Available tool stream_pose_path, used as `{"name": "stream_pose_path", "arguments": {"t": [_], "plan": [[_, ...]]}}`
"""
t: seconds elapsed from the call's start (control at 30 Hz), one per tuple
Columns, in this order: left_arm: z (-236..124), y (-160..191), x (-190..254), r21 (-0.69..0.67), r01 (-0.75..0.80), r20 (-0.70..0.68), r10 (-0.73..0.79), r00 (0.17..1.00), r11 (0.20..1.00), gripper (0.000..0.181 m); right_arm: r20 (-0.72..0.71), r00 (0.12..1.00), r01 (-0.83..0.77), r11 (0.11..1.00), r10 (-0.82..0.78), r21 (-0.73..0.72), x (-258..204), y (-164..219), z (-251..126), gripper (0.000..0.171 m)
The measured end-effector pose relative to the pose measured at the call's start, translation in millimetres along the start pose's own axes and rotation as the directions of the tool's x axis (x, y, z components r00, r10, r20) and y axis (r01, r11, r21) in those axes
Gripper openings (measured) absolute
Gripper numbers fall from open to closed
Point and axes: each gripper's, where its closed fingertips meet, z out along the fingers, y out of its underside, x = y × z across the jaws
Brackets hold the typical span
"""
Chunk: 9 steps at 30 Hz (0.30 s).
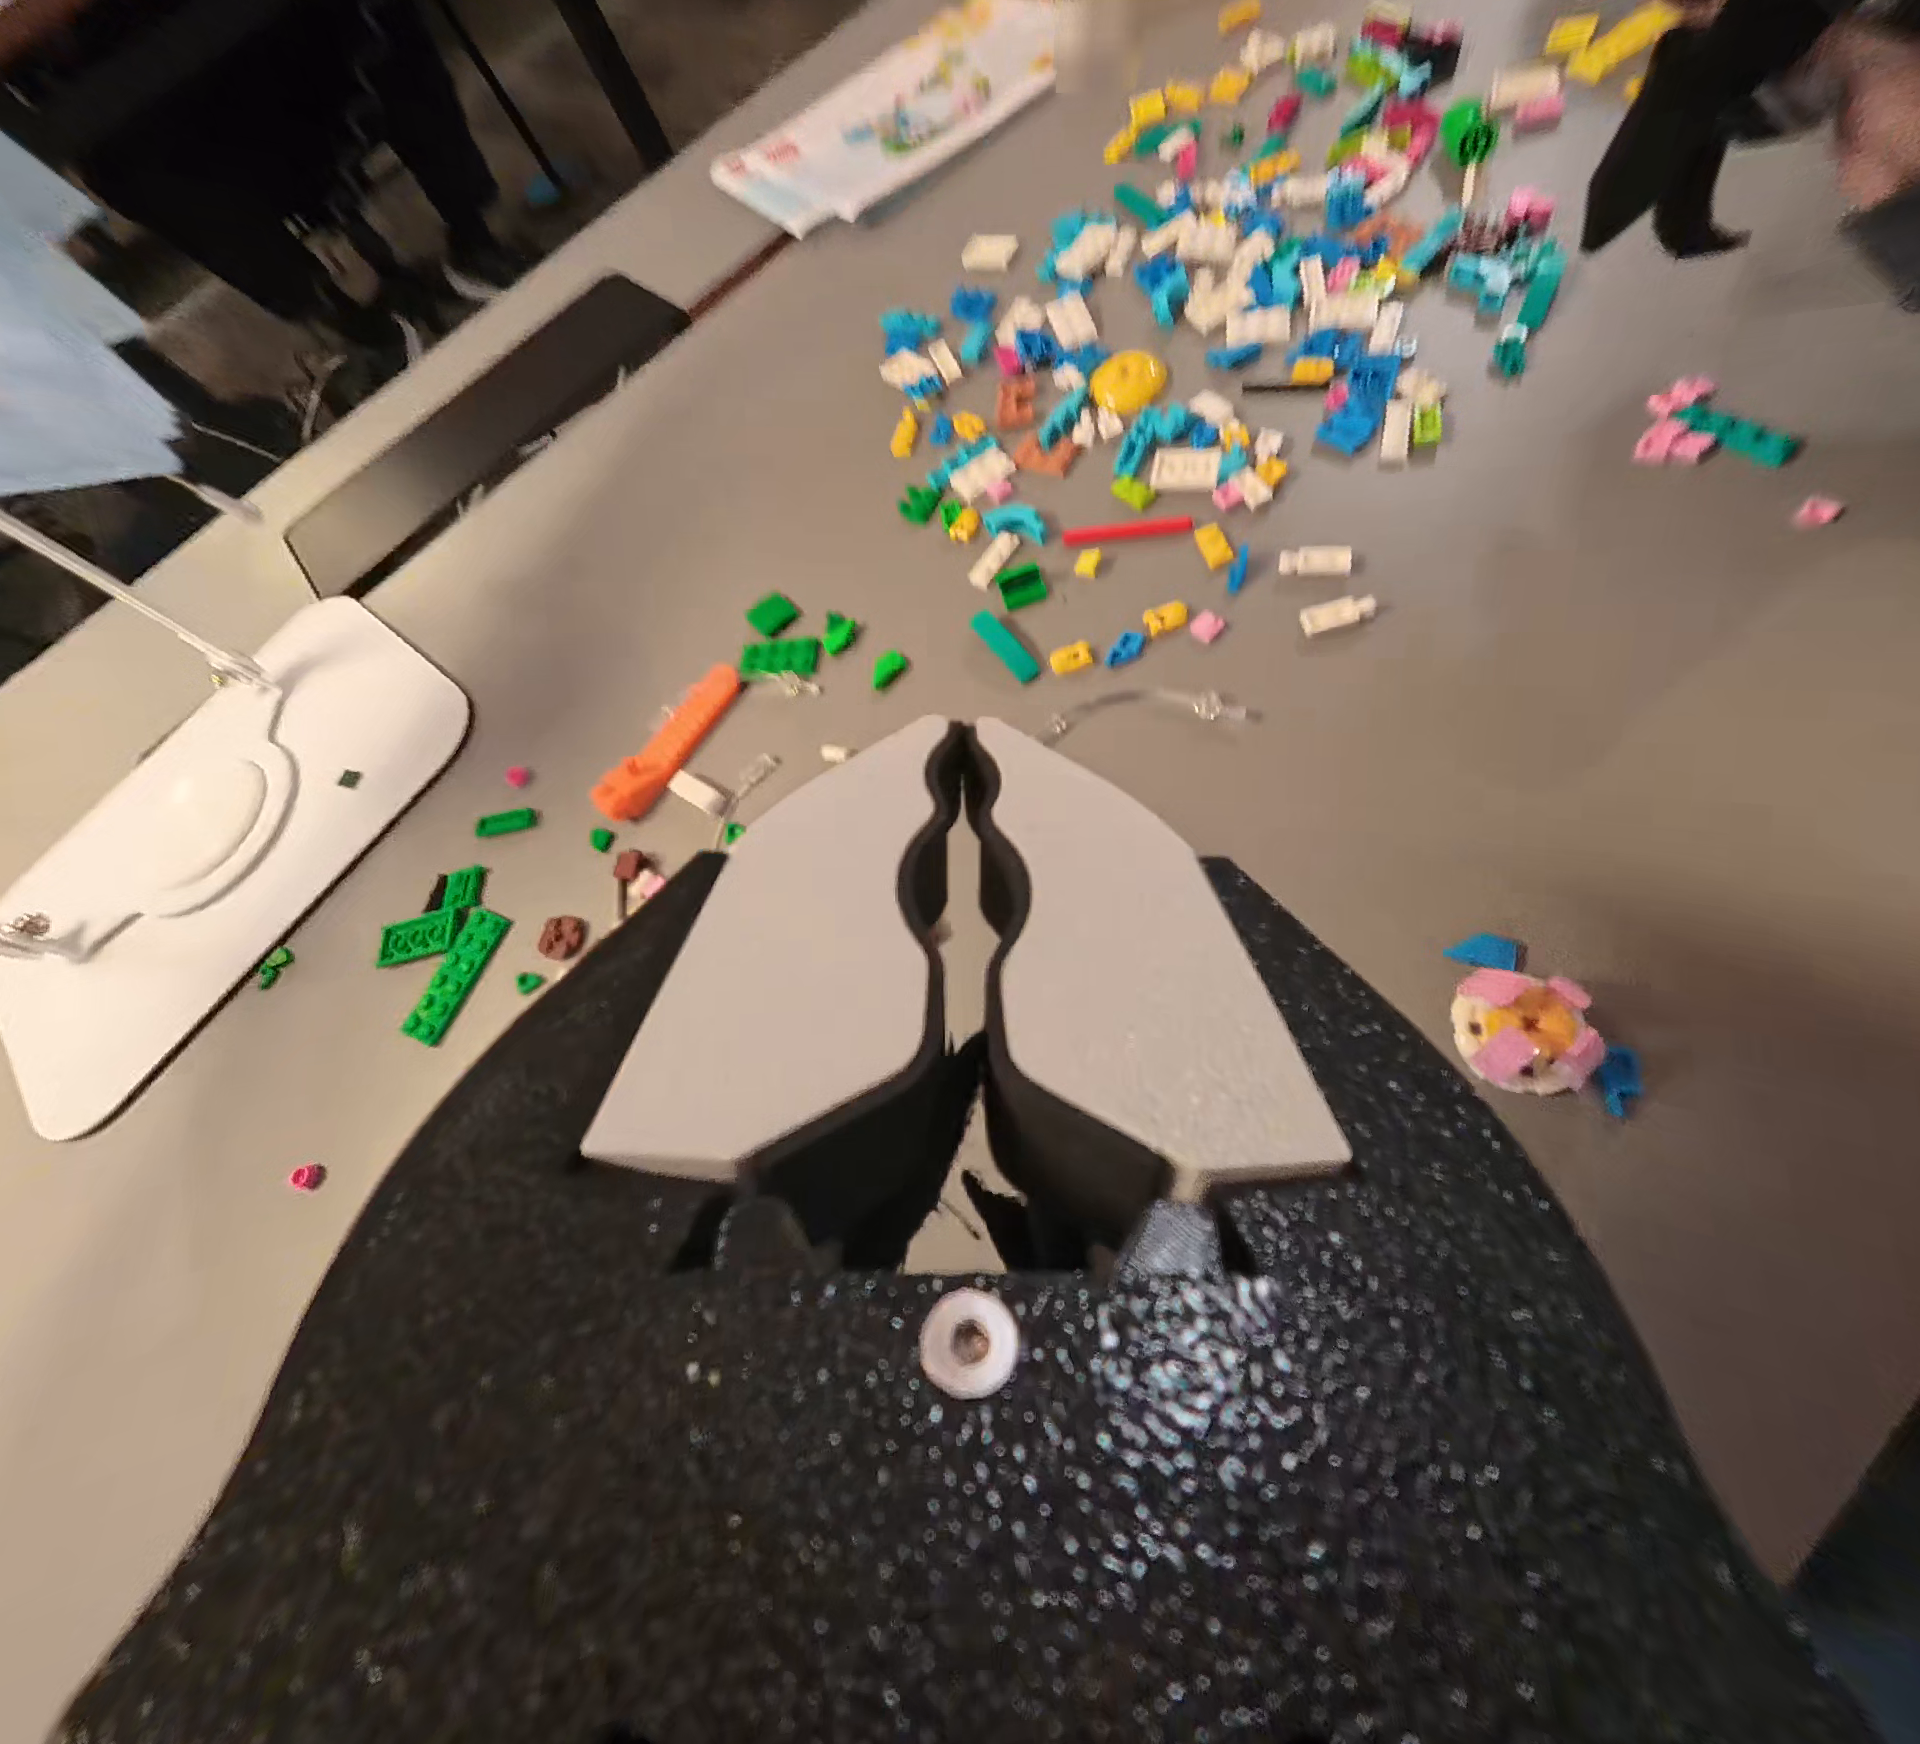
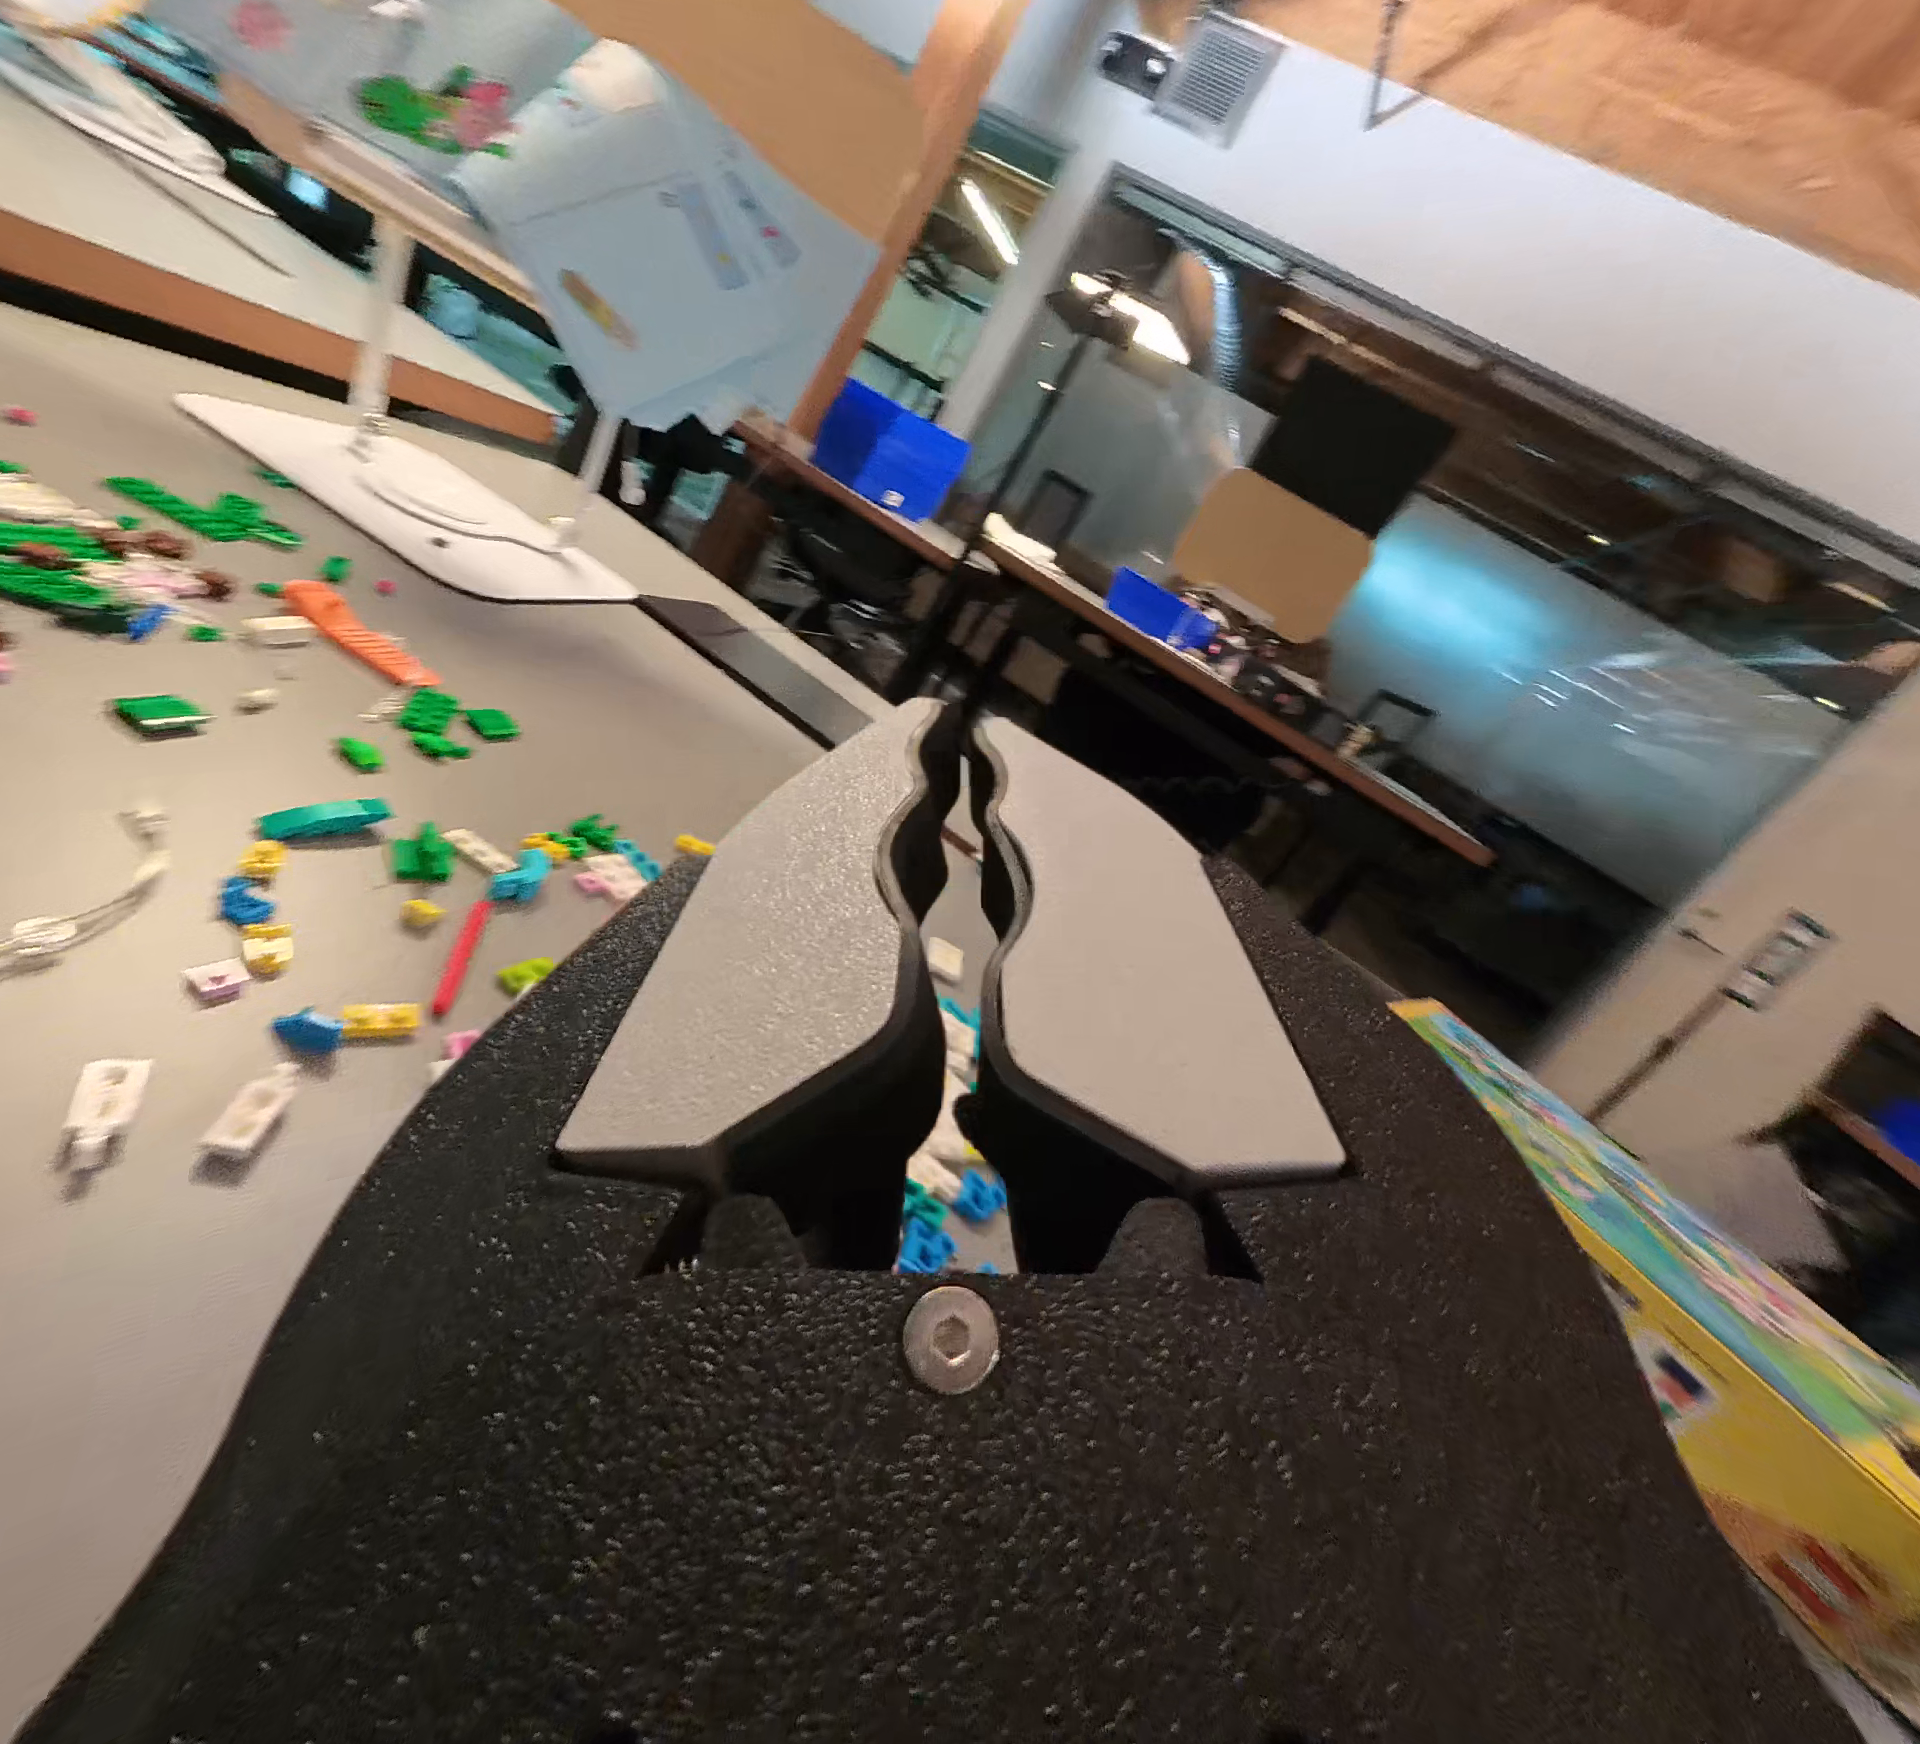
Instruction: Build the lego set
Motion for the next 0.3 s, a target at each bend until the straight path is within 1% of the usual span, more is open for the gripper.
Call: {"name": "stream_pose_path", "arguments": {"t": [0.1, 0.2, 0.23, 0.27, 0.3], "plan": [[-8, -7, -8, 0.064, 0.036, 0.006, -0.037, 0.999, 0.997, 0.0, -0.079, 0.997, -0.025, 0.999, 0.021, -0.047, 13, 12, 0, 0.0], [-13, -8, -15, 0.09, 0.05, 0.023, -0.052, 0.998, 0.995, 0.0, -0.075, 0.995, -0.068, 0.994, 0.062, -0.082, 12, 23, 3, 0.0], [-13, -7, -16, 0.086, 0.052, 0.023, -0.054, 0.998, 0.995, 0.0, -0.037, 0.996, -0.084, 0.992, 0.081, -0.09, 7, 25, 4, 0.0], [-13, -6, -16, 0.08, 0.054, 0.019, -0.056, 0.998, 0.995, 0.0, 0.05, 0.993, -0.106, 0.99, 0.111, -0.091, -5, 25, 6, 0.0], [-12, -5, -16, 0.073, 0.056, 0.014, -0.057, 0.998, 0.996, 0.0, 0.21, 0.964, -0.145, 0.985, 0.162, -0.098, -27, 23, 7, 0.0]]}}
